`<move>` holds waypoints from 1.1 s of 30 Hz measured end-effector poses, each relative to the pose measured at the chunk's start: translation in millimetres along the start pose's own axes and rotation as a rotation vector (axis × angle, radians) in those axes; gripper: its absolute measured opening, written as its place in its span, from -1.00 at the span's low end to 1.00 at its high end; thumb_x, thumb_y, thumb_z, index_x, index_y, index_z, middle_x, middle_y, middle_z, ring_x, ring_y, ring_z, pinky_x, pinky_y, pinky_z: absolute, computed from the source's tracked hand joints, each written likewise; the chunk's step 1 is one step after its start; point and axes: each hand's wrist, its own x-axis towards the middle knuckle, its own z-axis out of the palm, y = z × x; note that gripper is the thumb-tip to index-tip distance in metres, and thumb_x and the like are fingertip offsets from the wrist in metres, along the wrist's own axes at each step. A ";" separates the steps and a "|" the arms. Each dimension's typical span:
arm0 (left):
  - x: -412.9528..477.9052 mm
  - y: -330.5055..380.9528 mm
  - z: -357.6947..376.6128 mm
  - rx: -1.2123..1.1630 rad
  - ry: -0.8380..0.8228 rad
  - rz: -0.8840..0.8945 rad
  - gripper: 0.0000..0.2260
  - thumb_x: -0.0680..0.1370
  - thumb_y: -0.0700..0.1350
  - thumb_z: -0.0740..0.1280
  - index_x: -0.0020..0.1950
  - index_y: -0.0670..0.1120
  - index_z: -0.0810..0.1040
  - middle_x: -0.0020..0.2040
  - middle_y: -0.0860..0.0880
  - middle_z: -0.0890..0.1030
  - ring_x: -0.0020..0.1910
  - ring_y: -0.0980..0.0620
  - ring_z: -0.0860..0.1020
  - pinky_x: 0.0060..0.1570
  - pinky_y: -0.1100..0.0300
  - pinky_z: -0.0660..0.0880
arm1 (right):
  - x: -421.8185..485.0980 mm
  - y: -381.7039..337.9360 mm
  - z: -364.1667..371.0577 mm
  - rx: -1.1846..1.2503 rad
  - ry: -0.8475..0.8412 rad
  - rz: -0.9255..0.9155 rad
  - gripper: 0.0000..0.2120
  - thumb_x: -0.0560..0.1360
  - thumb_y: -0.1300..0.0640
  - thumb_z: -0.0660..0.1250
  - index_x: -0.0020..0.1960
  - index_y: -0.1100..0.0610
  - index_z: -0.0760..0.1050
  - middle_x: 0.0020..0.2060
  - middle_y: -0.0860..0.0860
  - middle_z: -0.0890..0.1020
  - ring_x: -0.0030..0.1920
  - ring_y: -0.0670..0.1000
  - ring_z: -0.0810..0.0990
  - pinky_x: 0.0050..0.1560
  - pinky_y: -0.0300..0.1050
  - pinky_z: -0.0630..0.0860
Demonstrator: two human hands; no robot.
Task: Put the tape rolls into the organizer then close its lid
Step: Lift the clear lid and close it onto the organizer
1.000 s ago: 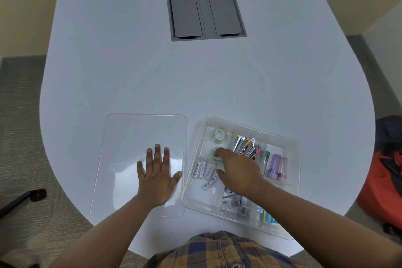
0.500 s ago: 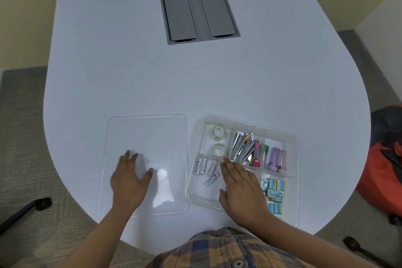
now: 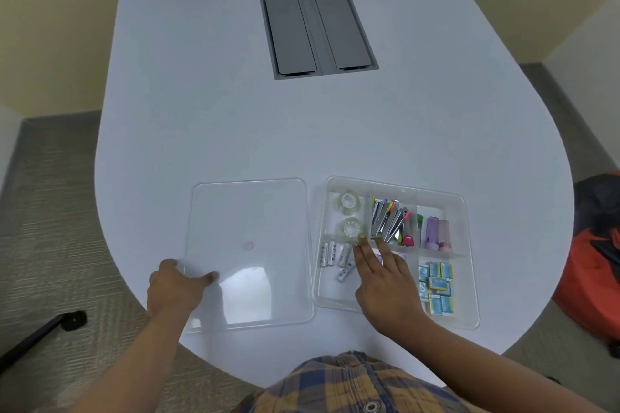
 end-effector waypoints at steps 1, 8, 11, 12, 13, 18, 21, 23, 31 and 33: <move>2.2 -0.4 -2.9 -0.057 -0.023 -0.006 -0.12 0.22 0.11 0.62 0.40 -0.15 0.31 0.31 -0.22 0.47 0.19 -0.27 0.50 0.02 -0.11 0.53 | 0.4 1.1 1.3 -0.006 -0.006 -0.004 -0.32 0.42 0.07 0.33 0.49 0.18 0.26 0.52 0.09 0.22 0.50 0.18 0.21 0.40 0.12 0.23; -2.3 18.2 -40.8 -0.453 -0.171 0.184 -0.63 0.31 -0.05 0.60 0.07 -0.03 0.61 0.04 -0.10 0.57 -0.02 -0.01 0.53 -0.10 0.14 0.45 | 4.3 7.7 12.8 0.010 -0.082 -0.012 -0.34 0.55 0.04 0.07 0.57 0.05 -0.14 0.53 -0.04 -0.27 0.49 0.01 -0.37 0.41 -0.03 -0.29; -20.0 41.0 -57.5 -0.619 -0.222 0.271 -0.86 0.41 -0.10 0.51 -0.05 -0.02 0.68 -0.17 -0.12 0.57 -0.29 0.02 0.48 -0.20 0.15 0.43 | 4.1 6.6 11.1 0.022 -0.107 -0.008 -0.34 0.56 0.07 0.07 0.57 0.03 -0.16 0.50 -0.04 -0.33 0.46 0.00 -0.44 0.40 -0.03 -0.29; -28.2 49.7 -62.4 -0.663 -0.230 0.311 -0.91 0.42 -0.12 0.50 -0.09 -0.01 0.69 -0.23 -0.12 0.55 -0.36 0.04 0.44 -0.22 0.14 0.43 | 4.2 6.2 10.0 0.020 -0.111 -0.007 -0.34 0.57 0.07 0.07 0.57 0.03 -0.18 0.50 -0.04 -0.34 0.46 0.01 -0.44 0.40 -0.02 -0.28; -37.4 58.4 -66.9 -0.698 -0.236 0.357 -0.94 0.43 -0.13 0.49 -0.12 0.00 0.69 -0.28 -0.10 0.54 -0.40 0.06 0.43 -0.22 0.15 0.43 | 4.6 5.8 8.5 0.019 -0.109 -0.003 -0.35 0.58 0.06 0.06 0.57 0.03 -0.19 0.50 -0.04 -0.34 0.48 0.01 -0.41 0.41 -0.02 -0.27; -82.8 96.0 -82.1 -0.731 -0.235 0.615 -0.88 0.43 -0.21 0.48 -0.13 0.01 0.68 -0.30 -0.04 0.55 -0.34 0.06 0.44 -0.25 0.21 0.42 | 8.6 2.9 -10.4 0.085 -0.095 0.024 -0.33 0.58 -0.02 0.14 0.57 0.04 -0.11 0.57 0.00 -0.14 0.56 0.03 -0.15 0.51 0.02 -0.11; -106.9 112.2 -83.8 -0.592 -0.184 0.795 -0.81 0.43 -0.26 0.46 -0.14 0.05 0.67 -0.40 0.12 0.45 -0.39 0.11 0.40 -0.35 0.34 0.38 | 10.7 2.1 -28.6 0.201 -0.045 0.018 -0.32 0.57 -0.01 0.21 0.57 0.03 -0.05 0.58 -0.01 -0.04 0.56 0.01 -0.04 0.51 0.00 -0.02; -125.7 122.3 -83.6 -0.459 -0.098 0.949 -0.78 0.42 -0.27 0.47 -0.16 0.08 0.65 -0.36 0.09 0.48 -0.36 0.12 0.47 -0.36 0.42 0.37 | 12.3 5.6 -42.4 0.399 0.009 0.022 -0.36 0.57 0.03 0.26 0.56 0.03 0.07 0.57 0.00 0.07 0.54 -0.01 0.10 0.48 -0.06 0.10; -186.1 146.0 -44.0 -0.157 0.031 1.432 -0.88 0.47 -0.19 0.39 -0.03 -0.05 0.66 -0.31 0.14 0.43 -0.36 0.19 0.42 -0.34 0.37 0.35 | 16.4 62.1 -110.1 1.808 0.057 0.539 -0.70 0.60 0.00 0.24 0.22 0.15 0.54 0.12 0.21 0.66 -0.01 0.08 0.69 -0.03 -0.07 0.56; -197.4 147.9 -24.0 0.003 0.081 1.555 -0.89 0.47 -0.22 0.38 -0.04 -0.08 0.64 -0.32 0.05 0.45 -0.35 0.10 0.41 -0.41 0.24 0.37 | 10.6 88.5 -121.7 1.960 0.075 0.622 -0.53 0.56 -0.22 0.19 0.16 0.15 0.55 0.03 0.15 0.70 -0.02 0.17 0.70 -0.02 0.07 0.61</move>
